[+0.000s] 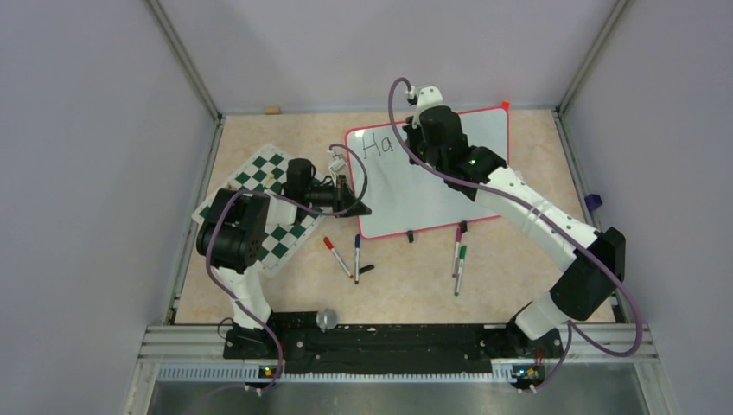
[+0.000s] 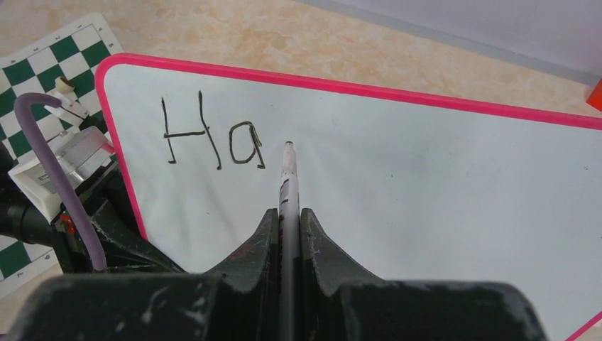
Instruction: Write a sentence on the whiteboard
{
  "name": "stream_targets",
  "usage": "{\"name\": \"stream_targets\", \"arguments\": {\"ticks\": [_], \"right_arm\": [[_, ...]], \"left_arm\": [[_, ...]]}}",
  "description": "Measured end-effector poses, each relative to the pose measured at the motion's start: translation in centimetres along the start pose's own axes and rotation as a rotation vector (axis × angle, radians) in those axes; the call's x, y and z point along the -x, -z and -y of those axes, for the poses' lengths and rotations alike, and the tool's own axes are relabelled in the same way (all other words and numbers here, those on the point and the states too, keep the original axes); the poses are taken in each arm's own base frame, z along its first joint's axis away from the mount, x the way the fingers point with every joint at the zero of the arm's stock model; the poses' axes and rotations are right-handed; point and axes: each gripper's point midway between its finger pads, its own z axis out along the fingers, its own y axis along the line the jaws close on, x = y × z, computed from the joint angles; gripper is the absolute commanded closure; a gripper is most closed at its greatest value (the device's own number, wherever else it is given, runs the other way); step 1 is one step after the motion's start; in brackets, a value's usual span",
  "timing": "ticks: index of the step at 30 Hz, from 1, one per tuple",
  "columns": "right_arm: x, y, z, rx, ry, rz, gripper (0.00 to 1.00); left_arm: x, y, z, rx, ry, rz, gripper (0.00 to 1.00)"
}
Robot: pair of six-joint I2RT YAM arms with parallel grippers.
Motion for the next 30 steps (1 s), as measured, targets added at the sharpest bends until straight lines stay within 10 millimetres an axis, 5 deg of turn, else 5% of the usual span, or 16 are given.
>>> {"name": "stream_targets", "arguments": {"ticks": [30], "right_arm": [[-0.5, -0.5, -0.4, 0.023, 0.018, -0.011, 1.0]], "left_arm": [[0.4, 0.0, -0.1, -0.028, -0.071, -0.033, 1.0]]}}
